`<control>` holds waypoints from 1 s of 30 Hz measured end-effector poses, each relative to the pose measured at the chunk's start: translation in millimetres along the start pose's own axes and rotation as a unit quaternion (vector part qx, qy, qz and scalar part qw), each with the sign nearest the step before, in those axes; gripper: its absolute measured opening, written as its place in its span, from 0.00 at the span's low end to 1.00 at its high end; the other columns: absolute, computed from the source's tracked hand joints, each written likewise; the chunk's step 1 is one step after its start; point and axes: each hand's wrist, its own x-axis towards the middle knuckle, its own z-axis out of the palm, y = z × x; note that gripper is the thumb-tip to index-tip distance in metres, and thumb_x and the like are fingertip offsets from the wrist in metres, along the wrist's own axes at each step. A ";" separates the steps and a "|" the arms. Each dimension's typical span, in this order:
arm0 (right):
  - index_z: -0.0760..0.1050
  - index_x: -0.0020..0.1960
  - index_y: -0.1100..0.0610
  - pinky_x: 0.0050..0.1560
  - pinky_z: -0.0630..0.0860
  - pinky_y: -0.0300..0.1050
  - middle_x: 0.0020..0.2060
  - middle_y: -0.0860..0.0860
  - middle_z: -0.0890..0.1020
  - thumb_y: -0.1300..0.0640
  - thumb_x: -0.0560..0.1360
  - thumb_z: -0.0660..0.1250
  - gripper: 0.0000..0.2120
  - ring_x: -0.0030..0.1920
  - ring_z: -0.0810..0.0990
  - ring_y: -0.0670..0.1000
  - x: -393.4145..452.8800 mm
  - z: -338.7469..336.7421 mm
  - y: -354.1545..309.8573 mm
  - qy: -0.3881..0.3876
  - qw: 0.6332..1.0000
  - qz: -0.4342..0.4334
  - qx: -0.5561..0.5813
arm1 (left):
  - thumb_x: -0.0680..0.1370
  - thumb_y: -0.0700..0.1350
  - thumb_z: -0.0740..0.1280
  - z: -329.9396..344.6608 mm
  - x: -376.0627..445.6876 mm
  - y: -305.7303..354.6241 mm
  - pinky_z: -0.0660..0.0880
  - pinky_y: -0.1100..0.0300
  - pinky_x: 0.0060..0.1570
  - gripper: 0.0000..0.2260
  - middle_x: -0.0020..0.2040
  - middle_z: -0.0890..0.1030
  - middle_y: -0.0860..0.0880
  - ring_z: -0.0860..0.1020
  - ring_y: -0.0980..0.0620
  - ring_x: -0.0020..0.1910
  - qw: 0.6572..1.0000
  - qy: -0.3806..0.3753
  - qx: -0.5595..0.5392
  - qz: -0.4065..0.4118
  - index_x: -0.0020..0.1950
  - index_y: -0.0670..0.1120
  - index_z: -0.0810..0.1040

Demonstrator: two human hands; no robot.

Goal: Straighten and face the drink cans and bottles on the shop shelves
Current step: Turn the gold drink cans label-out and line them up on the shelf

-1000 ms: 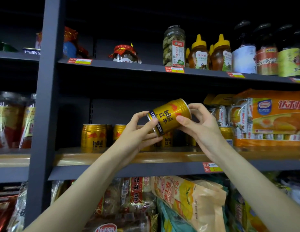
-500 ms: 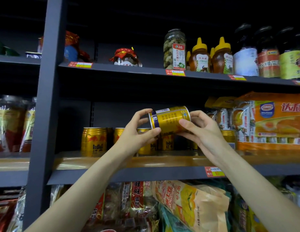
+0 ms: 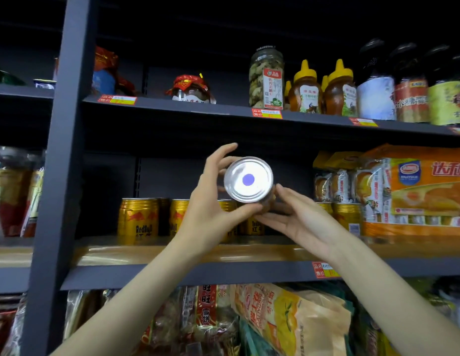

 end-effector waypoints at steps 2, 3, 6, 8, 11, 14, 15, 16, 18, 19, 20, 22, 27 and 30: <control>0.78 0.56 0.60 0.48 0.82 0.51 0.57 0.63 0.79 0.58 0.77 0.63 0.11 0.51 0.83 0.59 0.0 3.1 -0.2 0.002 0.998 0.019 0.060 | 0.67 0.47 0.75 1.4 0.4 2.7 0.70 0.63 0.61 0.38 0.62 0.71 0.63 0.70 0.62 0.64 1.000 -0.013 0.017 0.020 0.68 0.62 0.56; 0.78 0.56 0.60 0.47 0.82 0.51 0.57 0.64 0.78 0.57 0.76 0.63 0.11 0.50 0.83 0.60 -0.4 4.6 -0.9 -0.005 0.997 0.025 0.070 | 0.66 0.48 0.74 1.0 0.8 3.5 0.70 0.64 0.61 0.38 0.62 0.71 0.63 0.70 0.63 0.64 0.999 -0.015 0.019 0.022 0.68 0.62 0.56; 0.76 0.60 0.58 0.47 0.82 0.51 0.58 0.66 0.78 0.56 0.75 0.63 0.15 0.52 0.82 0.62 -0.1 4.3 -2.0 -0.031 0.996 0.043 0.077 | 0.67 0.47 0.74 -0.8 2.2 3.9 0.69 0.68 0.60 0.37 0.63 0.70 0.64 0.69 0.65 0.64 0.999 -0.019 0.021 0.027 0.68 0.60 0.56; 0.72 0.65 0.56 0.47 0.82 0.52 0.59 0.68 0.77 0.54 0.73 0.64 0.21 0.54 0.82 0.63 -0.5 3.9 -2.1 -0.055 0.991 0.063 0.109 | 0.67 0.46 0.74 -0.5 2.4 3.2 0.69 0.68 0.61 0.37 0.63 0.70 0.64 0.69 0.65 0.64 0.999 -0.022 0.016 0.029 0.69 0.59 0.56; 0.70 0.67 0.55 0.46 0.82 0.52 0.58 0.66 0.78 0.54 0.72 0.64 0.24 0.53 0.82 0.61 -0.8 5.4 -2.3 -0.055 0.987 0.039 0.145 | 0.69 0.43 0.75 -0.3 0.6 -0.7 0.69 0.67 0.62 0.36 0.64 0.70 0.62 0.69 0.64 0.65 0.999 -0.029 0.019 0.024 0.69 0.58 0.58; 0.72 0.63 0.54 0.50 0.81 0.51 0.59 0.59 0.78 0.58 0.70 0.66 0.21 0.55 0.82 0.57 1.4 4.3 -3.8 -0.013 0.994 -0.089 0.065 | 0.71 0.43 0.73 -2.5 0.0 -10.4 0.73 0.61 0.62 0.31 0.65 0.71 0.54 0.71 0.59 0.64 0.998 -0.062 0.020 -0.016 0.69 0.54 0.63; 0.72 0.61 0.52 0.52 0.80 0.50 0.59 0.57 0.78 0.59 0.68 0.68 0.21 0.55 0.82 0.55 0.7 4.4 -4.4 0.002 0.991 -0.130 0.026 | 0.70 0.44 0.73 -2.8 0.1 -13.5 0.74 0.59 0.61 0.30 0.64 0.72 0.53 0.73 0.58 0.63 0.996 -0.071 0.005 -0.046 0.68 0.54 0.65; 0.72 0.60 0.51 0.52 0.80 0.48 0.59 0.55 0.78 0.60 0.66 0.69 0.23 0.56 0.81 0.53 -0.3 3.8 -4.3 0.013 0.987 -0.161 -0.010 | 0.70 0.45 0.73 -2.7 0.6 -17.4 0.75 0.58 0.59 0.28 0.63 0.73 0.53 0.74 0.56 0.62 0.995 -0.075 -0.002 -0.072 0.66 0.54 0.66; 0.70 0.61 0.49 0.53 0.79 0.46 0.59 0.49 0.78 0.61 0.63 0.72 0.28 0.57 0.80 0.50 -3.0 2.3 -1.2 0.008 0.976 -0.205 -0.070 | 0.68 0.47 0.74 -1.3 1.5 -24.9 0.76 0.55 0.57 0.26 0.61 0.74 0.55 0.75 0.56 0.60 0.992 -0.074 0.010 -0.099 0.62 0.56 0.67; 0.69 0.61 0.48 0.54 0.78 0.45 0.59 0.46 0.78 0.61 0.62 0.73 0.30 0.58 0.79 0.48 -4.5 2.1 0.7 -0.006 0.969 -0.224 -0.104 | 0.68 0.48 0.75 -0.3 1.4 -28.2 0.76 0.55 0.58 0.26 0.60 0.74 0.56 0.75 0.56 0.60 0.991 -0.079 0.021 -0.102 0.61 0.57 0.66; 0.68 0.62 0.46 0.56 0.77 0.45 0.60 0.43 0.78 0.61 0.61 0.74 0.32 0.59 0.78 0.47 -5.8 2.7 2.5 -0.021 0.959 -0.243 -0.146 | 0.67 0.48 0.75 1.0 0.9 -30.6 0.75 0.55 0.59 0.28 0.61 0.74 0.56 0.75 0.57 0.61 0.991 -0.088 0.033 -0.101 0.61 0.57 0.66; 0.66 0.64 0.45 0.61 0.74 0.44 0.62 0.41 0.76 0.61 0.61 0.75 0.35 0.63 0.75 0.45 -6.6 4.6 4.7 -0.050 0.934 -0.272 -0.226 | 0.66 0.48 0.76 3.8 -0.6 -35.8 0.73 0.56 0.63 0.31 0.62 0.74 0.55 0.73 0.58 0.63 0.990 -0.100 0.056 -0.087 0.64 0.53 0.65; 0.63 0.67 0.45 0.65 0.71 0.43 0.64 0.41 0.74 0.64 0.65 0.75 0.37 0.66 0.72 0.43 -3.0 6.8 4.8 -0.067 0.909 -0.294 -0.287 | 0.66 0.47 0.76 4.6 0.6 -35.4 0.70 0.63 0.64 0.33 0.63 0.74 0.57 0.71 0.62 0.64 0.991 -0.092 0.068 -0.073 0.66 0.50 0.64; 0.63 0.66 0.43 0.64 0.71 0.41 0.64 0.41 0.74 0.62 0.64 0.75 0.37 0.66 0.72 0.43 -1.5 7.0 3.6 -0.065 0.900 -0.304 -0.304 | 0.67 0.47 0.76 3.9 1.6 -34.6 0.68 0.67 0.63 0.33 0.63 0.74 0.57 0.70 0.63 0.64 0.991 -0.096 0.071 -0.066 0.67 0.49 0.64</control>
